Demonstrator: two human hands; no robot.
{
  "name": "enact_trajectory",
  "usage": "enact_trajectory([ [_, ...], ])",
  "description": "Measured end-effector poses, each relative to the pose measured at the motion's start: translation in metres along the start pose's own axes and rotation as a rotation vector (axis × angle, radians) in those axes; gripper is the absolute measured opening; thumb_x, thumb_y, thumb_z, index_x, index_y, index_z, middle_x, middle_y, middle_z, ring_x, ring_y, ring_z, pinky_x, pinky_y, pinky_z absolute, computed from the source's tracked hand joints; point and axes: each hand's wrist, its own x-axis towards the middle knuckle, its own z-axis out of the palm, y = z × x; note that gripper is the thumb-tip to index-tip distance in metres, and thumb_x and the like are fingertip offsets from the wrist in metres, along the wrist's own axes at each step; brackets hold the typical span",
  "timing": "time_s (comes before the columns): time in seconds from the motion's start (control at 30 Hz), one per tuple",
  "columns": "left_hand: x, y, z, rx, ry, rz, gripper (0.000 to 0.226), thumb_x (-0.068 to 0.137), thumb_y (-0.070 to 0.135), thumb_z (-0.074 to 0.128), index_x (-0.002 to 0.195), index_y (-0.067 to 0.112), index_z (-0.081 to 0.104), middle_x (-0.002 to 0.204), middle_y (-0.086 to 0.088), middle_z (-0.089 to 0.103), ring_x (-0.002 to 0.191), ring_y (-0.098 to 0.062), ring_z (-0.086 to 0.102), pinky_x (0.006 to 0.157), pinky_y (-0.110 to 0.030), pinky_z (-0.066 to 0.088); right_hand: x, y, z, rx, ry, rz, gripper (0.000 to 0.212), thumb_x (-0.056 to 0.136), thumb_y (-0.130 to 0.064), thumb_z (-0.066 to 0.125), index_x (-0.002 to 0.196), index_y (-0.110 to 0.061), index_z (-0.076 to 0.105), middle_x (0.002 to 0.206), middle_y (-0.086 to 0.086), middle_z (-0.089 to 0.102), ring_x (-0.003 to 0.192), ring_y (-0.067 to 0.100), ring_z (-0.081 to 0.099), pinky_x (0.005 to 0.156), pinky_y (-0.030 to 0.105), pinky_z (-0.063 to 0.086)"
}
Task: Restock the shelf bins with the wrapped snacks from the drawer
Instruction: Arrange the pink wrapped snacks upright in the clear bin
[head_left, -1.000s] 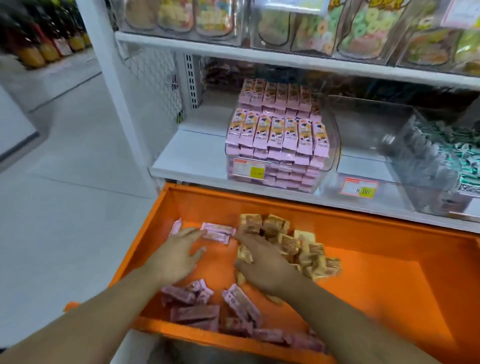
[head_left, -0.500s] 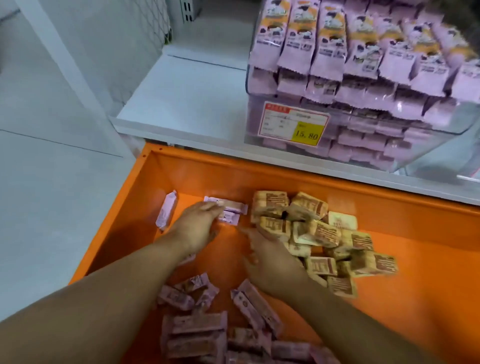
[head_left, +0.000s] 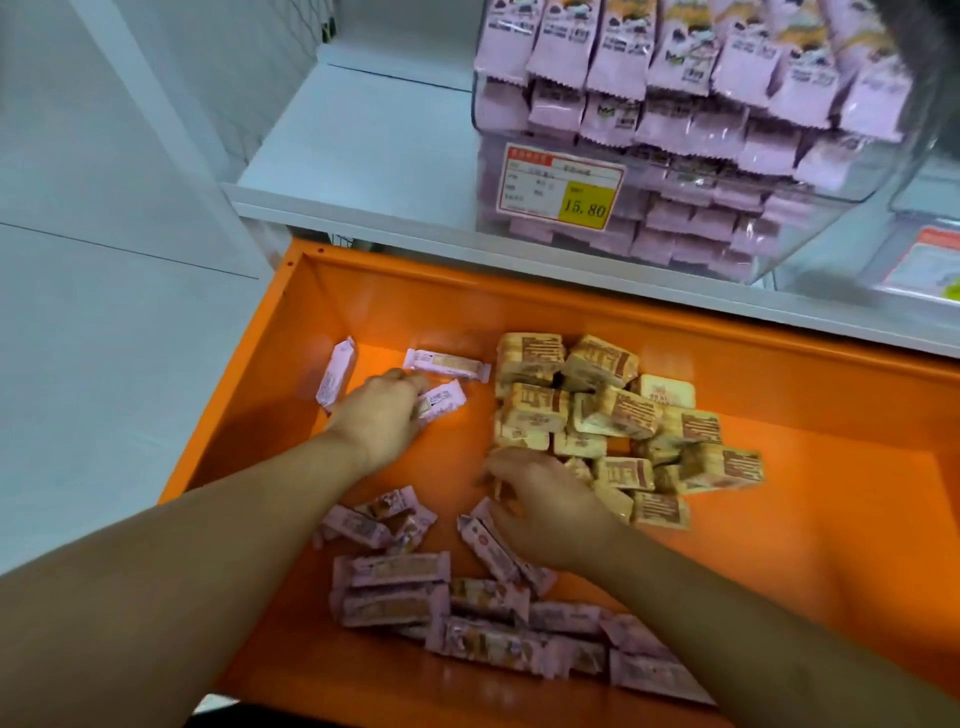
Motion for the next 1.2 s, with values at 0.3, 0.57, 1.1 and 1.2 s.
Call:
enact_trajectory([
  [0.3, -0.032, 0.012, 0.000, -0.196, -0.117, -0.022, 0.019, 0.097, 0.025, 0.071, 0.104, 0.023, 0.054, 0.087, -0.001, 0.067, 0.074, -0.023, 0.064, 0.058, -0.038, 0.048, -0.007, 0.034, 0.034, -0.272, -0.353, -0.070, 0.098, 0.087, -0.017, 0.078, 0.166, -0.033, 0.021, 0.172, -0.004, 0.022, 0.153, 0.024, 0.033, 0.115, 0.041, 0.042],
  [0.57, -0.038, 0.031, -0.012, -0.342, -0.203, -0.045, 0.024, 0.095, 0.026, 0.075, 0.113, 0.025, 0.059, 0.102, -0.001, 0.070, 0.088, -0.021, 0.069, 0.076, -0.039, 0.058, -0.020, 0.032, 0.033, -0.114, -0.271, -0.086, 0.067, 0.089, -0.010, 0.073, 0.149, -0.028, 0.048, 0.155, -0.003, 0.036, 0.135, 0.025, 0.045, 0.099, 0.029, 0.042],
  [1.1, -0.122, 0.136, -0.169, -0.712, -0.142, 0.024, 0.030, 0.098, 0.014, 0.069, 0.127, 0.003, 0.069, 0.124, -0.023, 0.071, 0.116, -0.042, 0.067, 0.103, -0.055, 0.054, -0.131, -0.072, -0.168, 0.495, 0.232, 0.115, 0.081, 0.079, -0.010, 0.091, 0.137, -0.053, 0.054, 0.119, -0.002, 0.067, 0.096, 0.022, 0.070, 0.075, 0.042, 0.064],
  [1.2, -0.147, 0.168, -0.197, -0.811, -0.143, 0.093, 0.032, 0.100, 0.014, 0.068, 0.132, 0.011, 0.069, 0.128, -0.017, 0.071, 0.117, -0.036, 0.068, 0.107, -0.054, 0.052, -0.163, -0.099, -0.197, 0.623, 0.338, 0.042, 0.079, 0.081, 0.001, 0.087, 0.140, -0.041, 0.055, 0.118, -0.001, 0.071, 0.100, 0.018, 0.072, 0.081, 0.039, 0.064],
])
